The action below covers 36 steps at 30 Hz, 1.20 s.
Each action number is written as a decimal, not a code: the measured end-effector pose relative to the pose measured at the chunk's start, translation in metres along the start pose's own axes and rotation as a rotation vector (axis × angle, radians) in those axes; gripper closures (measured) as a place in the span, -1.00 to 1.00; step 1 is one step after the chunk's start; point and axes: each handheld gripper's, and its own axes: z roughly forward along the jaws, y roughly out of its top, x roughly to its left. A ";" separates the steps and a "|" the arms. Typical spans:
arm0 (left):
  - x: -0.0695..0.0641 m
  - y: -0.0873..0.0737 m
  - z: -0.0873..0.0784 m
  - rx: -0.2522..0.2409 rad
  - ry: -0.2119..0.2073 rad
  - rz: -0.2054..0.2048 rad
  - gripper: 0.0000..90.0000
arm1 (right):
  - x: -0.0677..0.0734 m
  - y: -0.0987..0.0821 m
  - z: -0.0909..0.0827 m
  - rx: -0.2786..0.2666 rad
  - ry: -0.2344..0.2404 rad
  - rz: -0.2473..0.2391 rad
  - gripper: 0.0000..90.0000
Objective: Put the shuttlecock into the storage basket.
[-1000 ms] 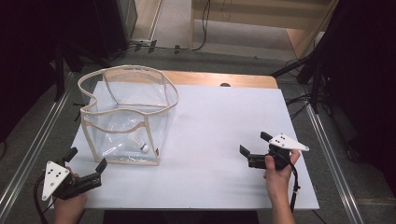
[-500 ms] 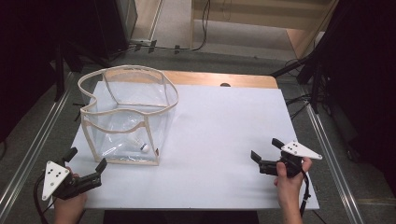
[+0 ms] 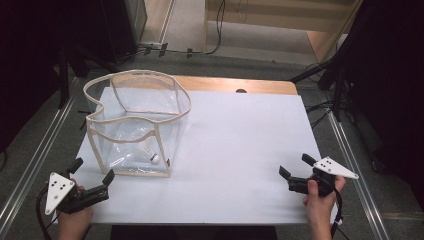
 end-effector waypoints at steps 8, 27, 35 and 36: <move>-0.001 0.000 0.000 0.002 -0.001 0.006 -1.00 | -0.007 -0.006 -0.008 -0.003 -0.018 0.016 -1.00; 0.000 0.000 -0.001 -0.001 -0.002 -0.001 -1.00 | -0.024 -0.022 -0.026 -0.029 -0.047 0.042 -1.00; 0.001 0.000 -0.001 -0.004 -0.004 -0.006 -1.00 | -0.024 -0.025 -0.024 -0.030 -0.043 0.052 -1.00; 0.001 0.000 -0.001 -0.005 -0.005 -0.006 -1.00 | -0.024 -0.025 -0.024 -0.030 -0.044 0.051 -1.00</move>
